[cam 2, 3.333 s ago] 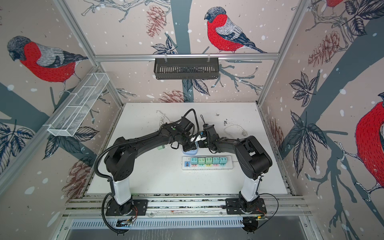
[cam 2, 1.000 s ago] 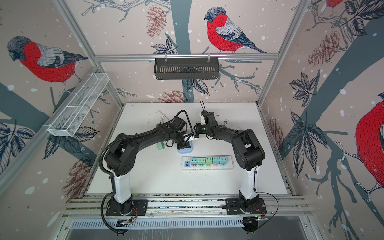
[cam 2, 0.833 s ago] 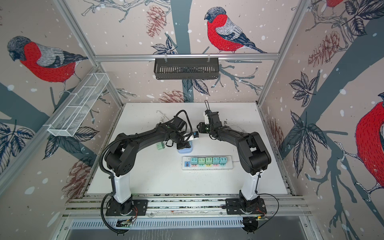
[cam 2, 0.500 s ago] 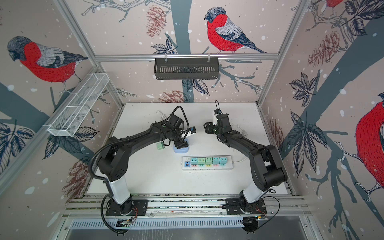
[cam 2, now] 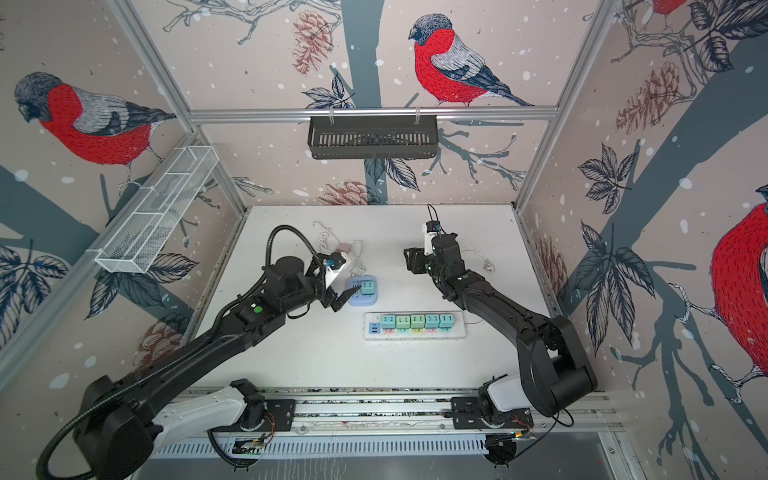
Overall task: Insert the plug
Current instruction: 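Open the left gripper and lift it while the right gripper draws back, then move the right gripper to the pink adapter while the left arm draws back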
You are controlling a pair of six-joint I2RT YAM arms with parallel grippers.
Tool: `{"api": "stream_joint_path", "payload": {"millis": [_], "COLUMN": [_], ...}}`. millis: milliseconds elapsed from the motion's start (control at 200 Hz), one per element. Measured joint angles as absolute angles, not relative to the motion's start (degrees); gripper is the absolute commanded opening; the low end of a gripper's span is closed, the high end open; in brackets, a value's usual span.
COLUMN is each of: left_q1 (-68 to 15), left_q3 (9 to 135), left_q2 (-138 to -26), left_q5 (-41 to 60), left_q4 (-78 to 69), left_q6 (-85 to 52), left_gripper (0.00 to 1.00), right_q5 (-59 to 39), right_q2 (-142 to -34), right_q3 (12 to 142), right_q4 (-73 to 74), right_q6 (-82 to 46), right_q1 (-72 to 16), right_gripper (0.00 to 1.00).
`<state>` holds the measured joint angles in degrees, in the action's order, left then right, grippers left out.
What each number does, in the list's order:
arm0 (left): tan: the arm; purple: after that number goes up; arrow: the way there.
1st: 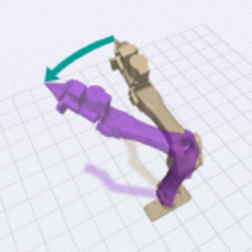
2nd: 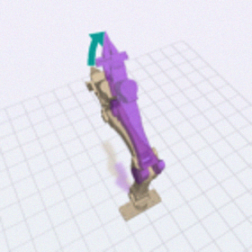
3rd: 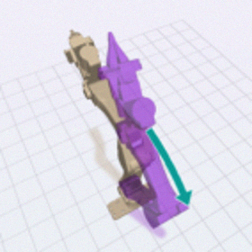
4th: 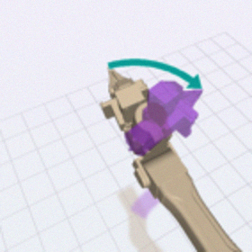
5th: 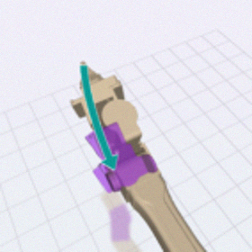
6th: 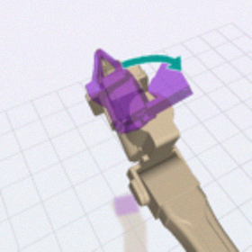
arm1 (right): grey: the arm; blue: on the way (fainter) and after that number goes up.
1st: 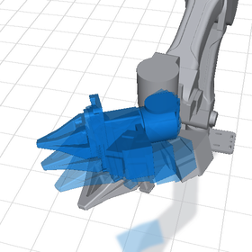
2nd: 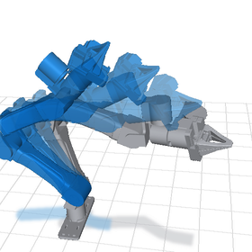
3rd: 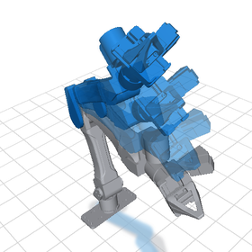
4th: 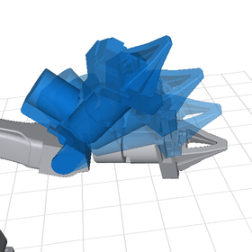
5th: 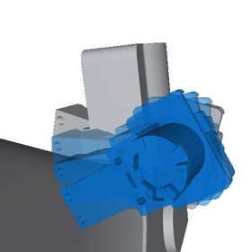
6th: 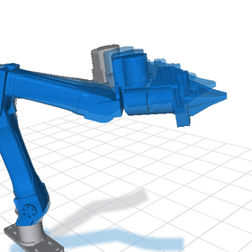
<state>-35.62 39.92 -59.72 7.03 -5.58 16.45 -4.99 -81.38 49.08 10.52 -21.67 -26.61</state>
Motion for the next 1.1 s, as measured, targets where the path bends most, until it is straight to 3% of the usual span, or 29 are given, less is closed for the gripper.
{"api": "stream_joint_path", "payload": {"millis": [215,370,495,565,730,936,1101], "left_q1": [-24.71,-22.63,-22.48,-22.48,-22.44,-22.39,-22.26], "left_q3": [27.97,21.61,20.82,20.82,16.99,13.08,10.20], "left_q2": [-50.87,-49.63,-49.10,-48.03,-43.38,-33.10,-22.02], "left_q5": [-4.62,-14.26,-26.26,-31.14,-40.32,-40.12,-38.92], "left_q4": [-12.78,-12.88,-9.54,-6.79,-2.02,-0.75,0.67], "left_q6": [-0.34,-11.97,-24.14,-29.50,-39.13,-37.50,-36.10], "left_gripper": [0.98,0.98,0.98,0.98,0.99,0.98,0.98], "right_q5": [-0.19,3.38,5.74,6.52,6.50,5.04,7.25], "right_q2": [-82.19,-84.68,-87.70,-89.89,-95.04,-99.57,-109.56], "right_q3": [52.40,55.90,59.68,62.67,67.96,72.53,82.98], "right_q4": [10.37,9.80,8.86,7.88,7.51,7.51,2.02], "right_q6": [-20.80,-21.21,-23.35,-25.34,-30.46,-33.19,-35.46], "right_q1": [-33.54,-38.98,-43.16,-45.17,-48.82,-49.25,-47.92], "right_gripper": [0.63,0.64,0.79,1.00,1.00,0.99,0.99]}}
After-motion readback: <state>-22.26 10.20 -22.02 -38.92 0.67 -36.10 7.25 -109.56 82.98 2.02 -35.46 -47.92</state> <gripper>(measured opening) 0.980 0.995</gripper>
